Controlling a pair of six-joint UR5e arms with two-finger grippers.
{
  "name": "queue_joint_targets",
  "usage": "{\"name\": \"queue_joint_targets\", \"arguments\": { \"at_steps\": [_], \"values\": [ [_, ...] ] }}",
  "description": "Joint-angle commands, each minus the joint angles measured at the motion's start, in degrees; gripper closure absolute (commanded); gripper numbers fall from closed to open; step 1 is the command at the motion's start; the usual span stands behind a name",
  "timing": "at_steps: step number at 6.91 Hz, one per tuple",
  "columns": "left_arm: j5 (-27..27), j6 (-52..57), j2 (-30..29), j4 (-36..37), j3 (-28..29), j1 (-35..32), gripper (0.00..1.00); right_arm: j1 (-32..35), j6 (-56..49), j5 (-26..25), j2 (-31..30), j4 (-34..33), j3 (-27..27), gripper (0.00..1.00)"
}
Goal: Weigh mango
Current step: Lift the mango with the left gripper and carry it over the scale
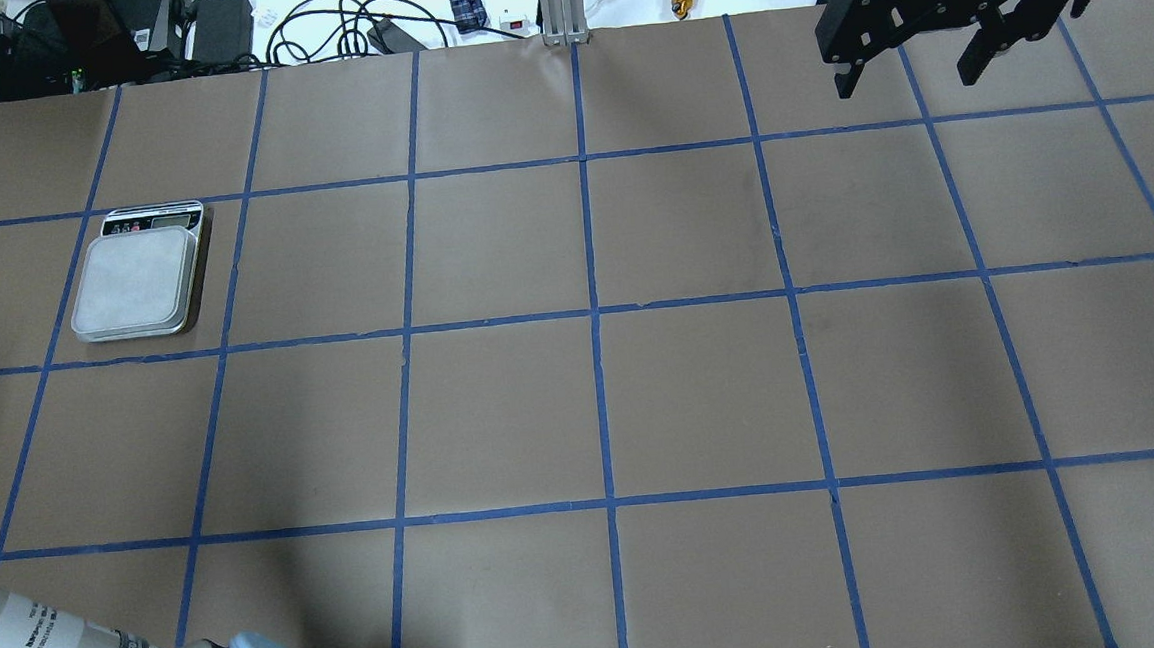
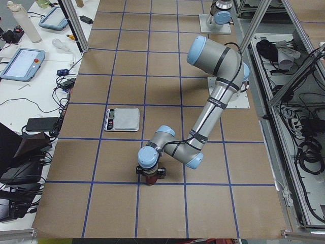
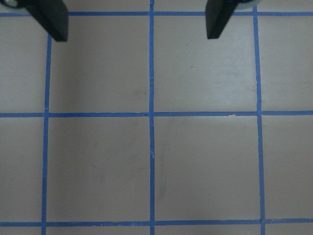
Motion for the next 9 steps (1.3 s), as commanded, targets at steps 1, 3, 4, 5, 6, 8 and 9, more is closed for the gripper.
{"name": "queue_joint_targets", "arguments": {
  "at_steps": [1,3,4,5,6,8,9],
  "values": [
    [-0.3,1.8,0.4,0.1,0.1,0.3,0.92,0.0,0.0,0.1,0.1,0.0,0.0,0.00],
    [-0.4,0.9,2.5,-0.3,0.1,-0.2,1.00,0.0,0.0,0.0,0.1,0.0,0.0,0.00],
    [-0.1,0.4,4.5,-0.6,0.2,-1.8,1.00,0.0,0.0,0.0,0.0,0.0,0.0,0.00],
    [0.0,-2.5,6.8,-0.9,0.2,-5.8,1.00,0.0,0.0,0.1,0.0,0.0,0.0,0.00],
    [0.0,-6.7,8.2,-1.4,0.2,-9.1,1.00,0.0,0.0,0.1,0.0,0.0,0.0,0.00],
    [0.0,-15.0,9.6,-4.0,0.2,-15.2,1.00,0.0,0.0,0.1,0.1,0.0,0.0,0.00],
    [-0.1,-20.0,9.5,-5.6,0.2,-17.7,1.00,0.0,0.0,0.0,0.1,0.0,0.0,0.00]
  ]
}}
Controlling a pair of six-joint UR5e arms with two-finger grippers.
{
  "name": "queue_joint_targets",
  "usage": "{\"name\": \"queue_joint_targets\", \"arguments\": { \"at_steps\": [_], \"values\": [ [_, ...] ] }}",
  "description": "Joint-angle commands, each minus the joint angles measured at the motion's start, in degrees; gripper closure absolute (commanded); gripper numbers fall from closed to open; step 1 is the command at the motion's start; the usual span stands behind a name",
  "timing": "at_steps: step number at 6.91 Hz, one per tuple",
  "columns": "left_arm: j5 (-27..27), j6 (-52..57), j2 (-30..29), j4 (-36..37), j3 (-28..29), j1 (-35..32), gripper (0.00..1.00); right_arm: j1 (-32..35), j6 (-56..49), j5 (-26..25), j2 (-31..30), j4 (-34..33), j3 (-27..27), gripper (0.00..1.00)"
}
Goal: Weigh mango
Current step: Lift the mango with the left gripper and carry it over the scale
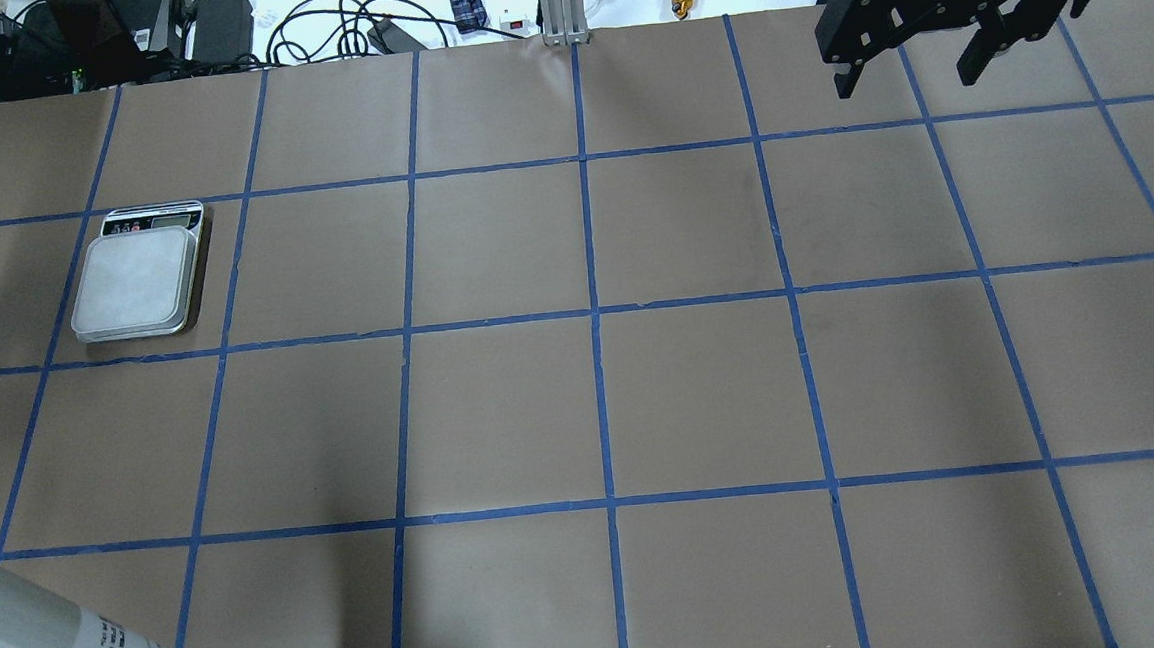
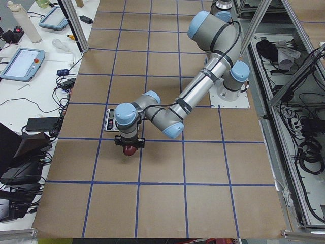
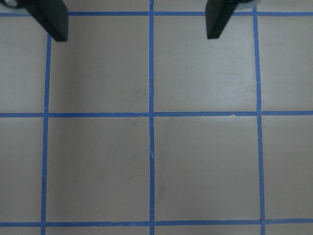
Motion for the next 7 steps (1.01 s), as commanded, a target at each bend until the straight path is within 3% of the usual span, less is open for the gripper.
{"name": "queue_joint_targets", "arguments": {
  "at_steps": [1,3,7],
  "values": [
    [-0.4,-10.4,0.2,-1.8,-0.2,-6.3,1.00,0.0,0.0,0.0,-0.1,0.0,0.0,0.00],
    [-4.4,-16.9,-0.8,-1.8,-0.9,-8.7,1.00,0.0,0.0,0.0,-0.1,0.0,0.0,0.00],
    [-4.4,-21.1,-1.7,-0.8,-2.9,-10.9,1.00,0.0,0.0,0.0,0.0,0.0,0.0,0.00]
  ]
}}
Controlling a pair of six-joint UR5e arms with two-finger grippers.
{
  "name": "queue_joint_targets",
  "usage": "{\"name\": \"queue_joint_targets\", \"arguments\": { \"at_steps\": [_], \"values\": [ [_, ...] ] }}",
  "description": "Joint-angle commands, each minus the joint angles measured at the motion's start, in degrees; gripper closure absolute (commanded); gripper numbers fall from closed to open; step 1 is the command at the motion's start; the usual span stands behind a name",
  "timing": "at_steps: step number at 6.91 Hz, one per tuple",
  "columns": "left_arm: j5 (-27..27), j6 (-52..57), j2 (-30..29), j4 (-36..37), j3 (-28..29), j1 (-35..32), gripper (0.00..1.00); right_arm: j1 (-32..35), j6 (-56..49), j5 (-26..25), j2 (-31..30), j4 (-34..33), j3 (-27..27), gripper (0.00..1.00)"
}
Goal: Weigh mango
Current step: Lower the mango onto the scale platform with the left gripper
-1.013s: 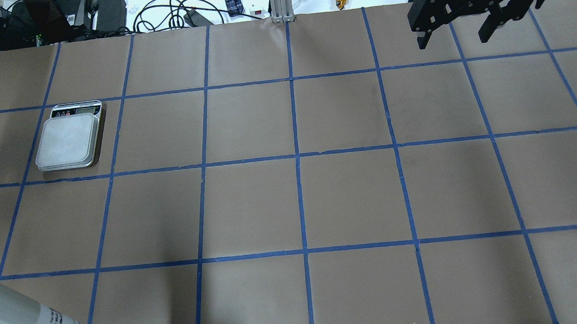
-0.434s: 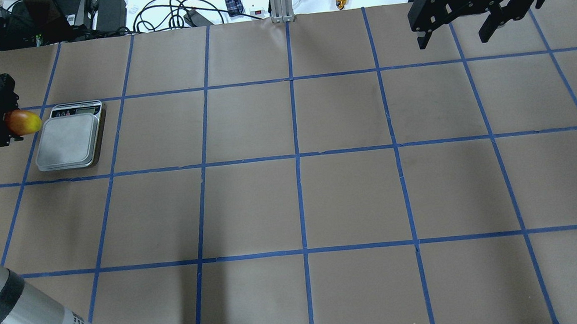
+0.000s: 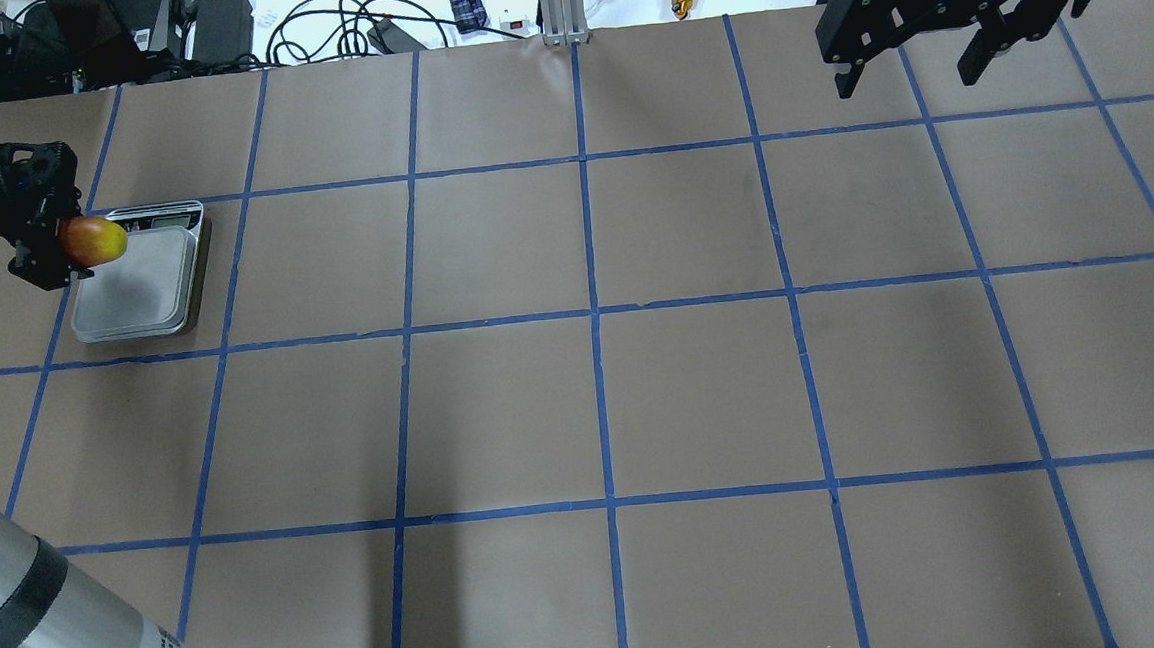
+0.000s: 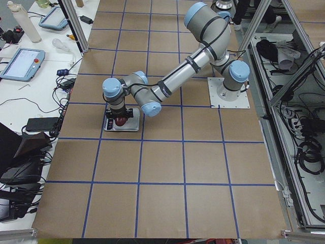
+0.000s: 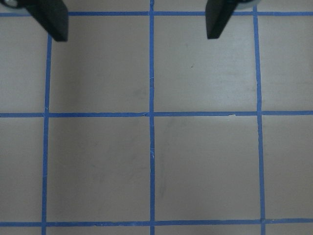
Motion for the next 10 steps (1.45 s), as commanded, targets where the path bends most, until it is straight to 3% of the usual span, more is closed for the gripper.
{"name": "queue_joint_targets", "arguments": {
  "at_steps": [1,6,7,8,9,10],
  "values": [
    [0.0,-0.8,-0.7,0.3,-0.8,-0.1,1.00,0.0,0.0,0.0,0.0,0.0,0.0,0.00],
    [-0.7,-0.8,-2.5,3.8,-1.6,-1.1,1.00,0.0,0.0,0.0,0.0,0.0,0.0,0.00],
    [-0.8,-0.7,-2.5,3.9,-1.7,-1.1,0.90,0.0,0.0,0.0,0.0,0.0,0.0,0.00],
    [-0.8,-0.9,-2.5,3.6,-1.6,-1.1,0.09,0.0,0.0,0.1,-0.1,0.0,0.0,0.00],
    [-0.5,-0.9,-2.0,3.6,-1.6,-1.1,0.00,0.0,0.0,0.0,-0.1,0.0,0.0,0.00],
    [-0.1,-0.7,-0.1,3.5,-1.6,-1.4,0.00,0.0,0.0,0.0,0.0,0.0,0.0,0.00]
  ]
}}
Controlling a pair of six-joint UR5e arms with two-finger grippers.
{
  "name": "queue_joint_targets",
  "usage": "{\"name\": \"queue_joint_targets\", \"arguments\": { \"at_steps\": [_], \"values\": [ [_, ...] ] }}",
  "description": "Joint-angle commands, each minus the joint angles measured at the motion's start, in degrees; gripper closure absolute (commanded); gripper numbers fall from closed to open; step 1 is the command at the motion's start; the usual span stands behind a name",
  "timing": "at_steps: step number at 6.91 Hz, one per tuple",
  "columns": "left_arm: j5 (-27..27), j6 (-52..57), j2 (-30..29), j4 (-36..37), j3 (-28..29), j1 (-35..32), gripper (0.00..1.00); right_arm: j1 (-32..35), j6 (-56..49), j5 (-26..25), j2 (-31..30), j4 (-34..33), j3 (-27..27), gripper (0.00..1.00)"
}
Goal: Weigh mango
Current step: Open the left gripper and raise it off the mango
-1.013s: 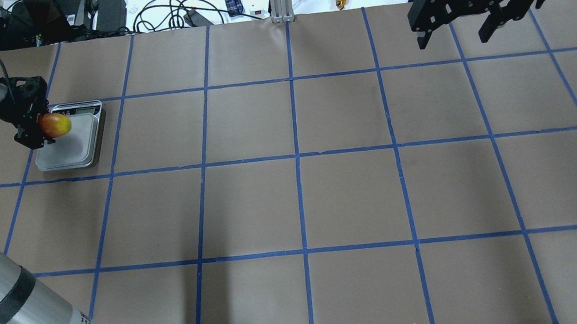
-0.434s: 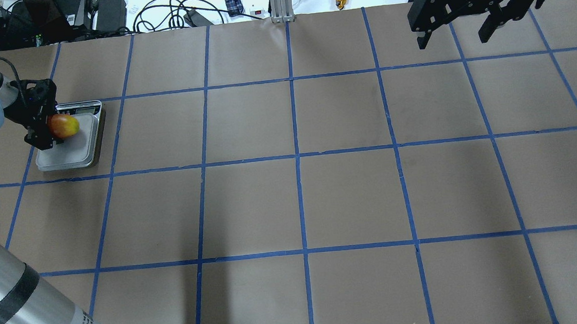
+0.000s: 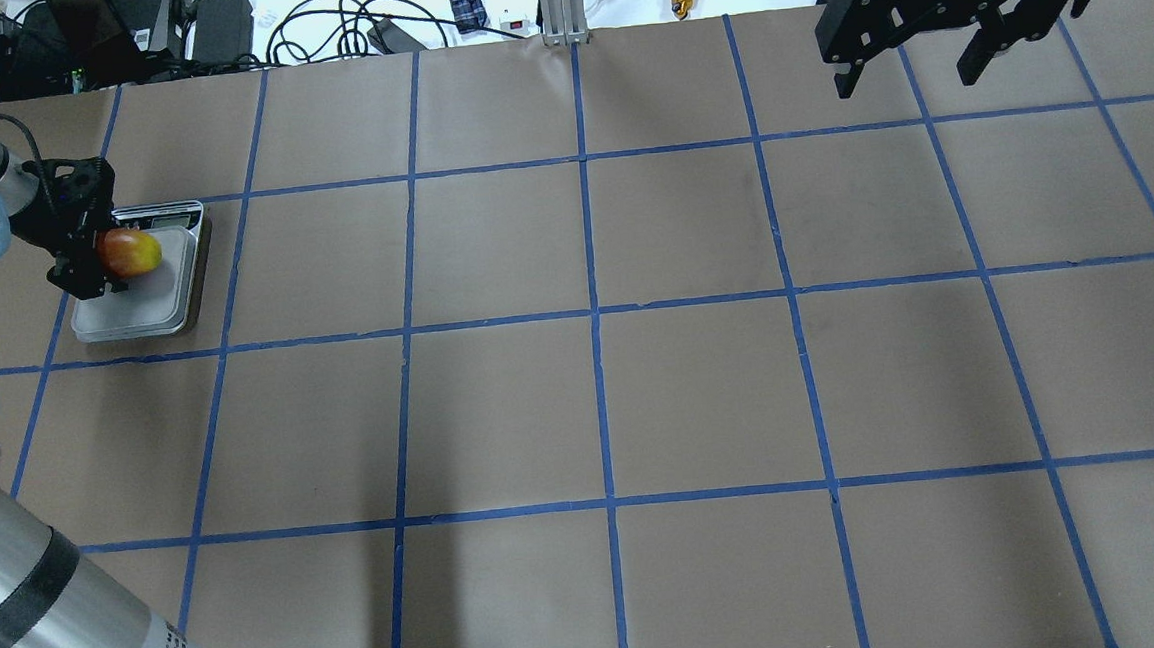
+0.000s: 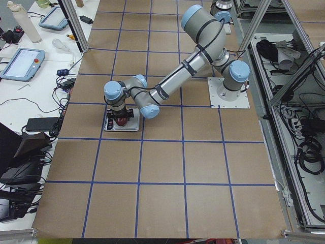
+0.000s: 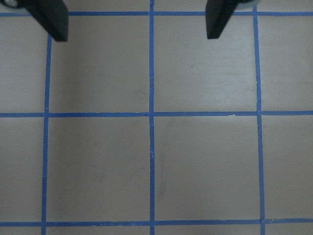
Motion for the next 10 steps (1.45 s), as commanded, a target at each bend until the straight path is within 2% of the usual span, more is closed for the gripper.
{"name": "queue_joint_targets", "arguments": {
  "at_steps": [1,2,6,8,10],
  "values": [
    [0.6,0.1,3.5,-0.9,0.0,-1.1,0.00,0.0,0.0,0.0,0.1,0.0,0.0,0.00],
    [1.6,-0.1,6.7,-3.2,0.1,-1.8,0.00,0.0,0.0,0.0,0.1,0.0,0.0,0.00],
    [7.8,-2.6,23.0,-20.0,0.5,-1.1,0.00,0.0,0.0,0.0,0.1,0.0,0.0,0.00],
    [7.9,-9.9,30.5,-27.6,-0.3,-1.1,0.00,0.0,0.0,0.0,0.0,0.0,0.0,0.00],
    [7.8,-26.7,34.7,-32.8,-0.9,-1.7,0.00,0.0,0.0,0.0,0.0,0.0,0.0,0.00]
  ]
}}
